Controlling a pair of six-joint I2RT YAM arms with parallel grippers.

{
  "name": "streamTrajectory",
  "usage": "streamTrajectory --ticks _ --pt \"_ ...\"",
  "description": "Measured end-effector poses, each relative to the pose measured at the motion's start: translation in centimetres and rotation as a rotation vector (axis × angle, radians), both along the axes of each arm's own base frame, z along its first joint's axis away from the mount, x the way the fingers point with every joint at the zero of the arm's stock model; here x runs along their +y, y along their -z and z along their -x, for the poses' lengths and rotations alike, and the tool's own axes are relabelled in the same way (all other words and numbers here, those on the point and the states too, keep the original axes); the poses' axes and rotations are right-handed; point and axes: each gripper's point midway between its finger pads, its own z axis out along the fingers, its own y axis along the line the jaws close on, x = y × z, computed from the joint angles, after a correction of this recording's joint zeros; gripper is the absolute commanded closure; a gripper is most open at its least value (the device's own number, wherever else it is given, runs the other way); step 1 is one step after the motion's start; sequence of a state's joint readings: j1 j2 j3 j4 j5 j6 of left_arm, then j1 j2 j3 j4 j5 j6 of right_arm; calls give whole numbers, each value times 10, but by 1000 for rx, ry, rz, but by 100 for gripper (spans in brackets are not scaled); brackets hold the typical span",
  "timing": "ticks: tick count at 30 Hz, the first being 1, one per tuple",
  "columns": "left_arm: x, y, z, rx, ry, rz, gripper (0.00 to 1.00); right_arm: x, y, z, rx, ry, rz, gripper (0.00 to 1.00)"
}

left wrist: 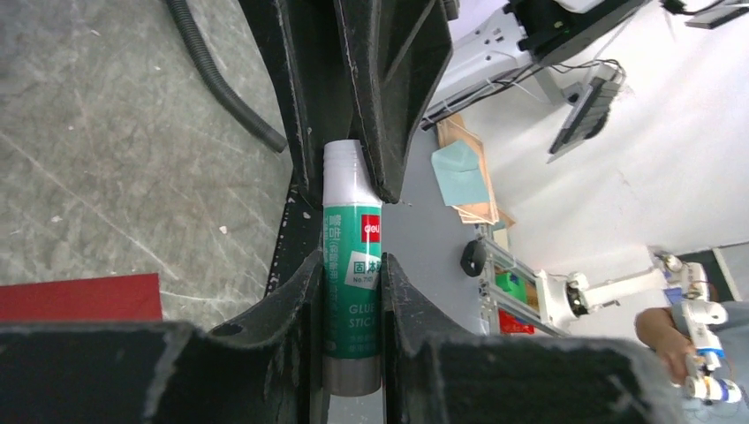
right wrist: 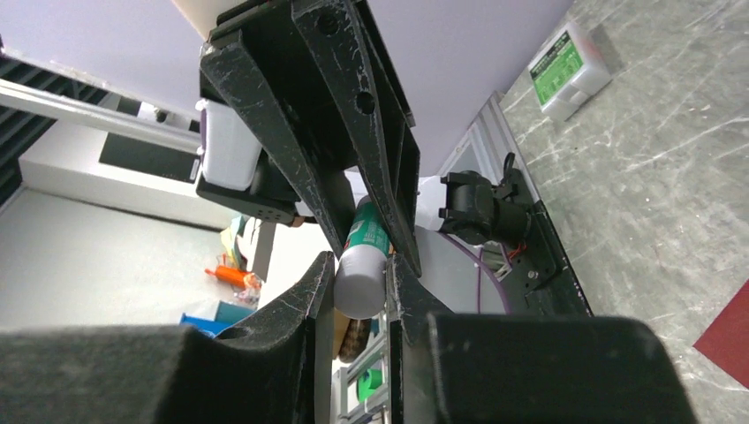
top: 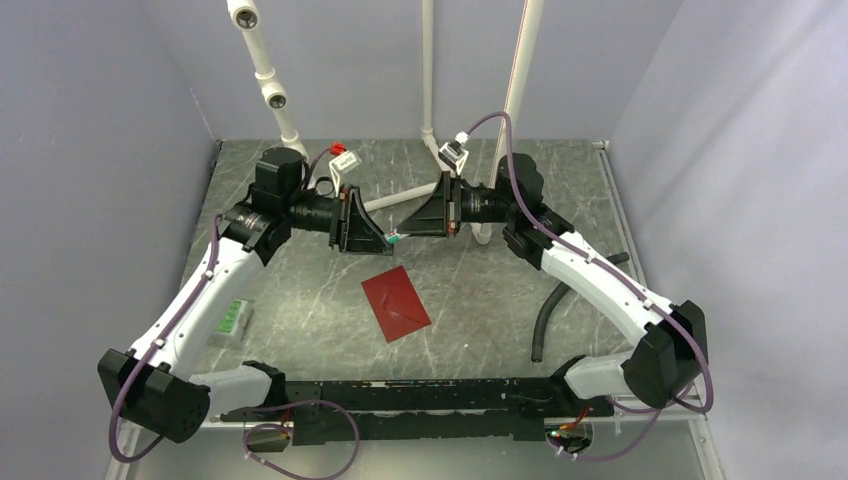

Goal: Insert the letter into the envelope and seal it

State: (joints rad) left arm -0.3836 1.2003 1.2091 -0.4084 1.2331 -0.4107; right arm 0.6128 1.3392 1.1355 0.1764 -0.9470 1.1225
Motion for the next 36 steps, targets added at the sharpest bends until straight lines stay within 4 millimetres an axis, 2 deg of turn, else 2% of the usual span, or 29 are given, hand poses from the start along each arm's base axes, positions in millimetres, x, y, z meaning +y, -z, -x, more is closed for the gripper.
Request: streamTrajectory --ticks 4,6,8,14,20,22,24,31,36 --pt "-3 6 -5 -37 -49 -34 98 -6 4 -7 1 76 22 47" --pt "-6 7 -7 -82 -77 -48 98 -8 2 -12 -25 144 36 34" --pt "-8 10 -6 -116 -101 -64 98 -11 2 -12 -59 196 57 29" --pt "6 28 -15 -172 -246 -142 98 -33 -4 -26 -213 370 143 26" --pt "26 73 -44 -167 -433 -317 94 -58 -3 -39 -381 487 256 25" --pt "30 90 -58 -159 -476 -385 91 -63 0 -41 -416 505 288 25" --pt "33 109 -72 -141 -505 -450 91 -66 3 -43 -435 513 309 25" --pt "47 199 -129 -44 -616 -737 96 -72 24 -49 -430 528 399 25" --pt "48 234 -162 -57 -644 -834 87 -74 28 -51 -424 535 416 25"
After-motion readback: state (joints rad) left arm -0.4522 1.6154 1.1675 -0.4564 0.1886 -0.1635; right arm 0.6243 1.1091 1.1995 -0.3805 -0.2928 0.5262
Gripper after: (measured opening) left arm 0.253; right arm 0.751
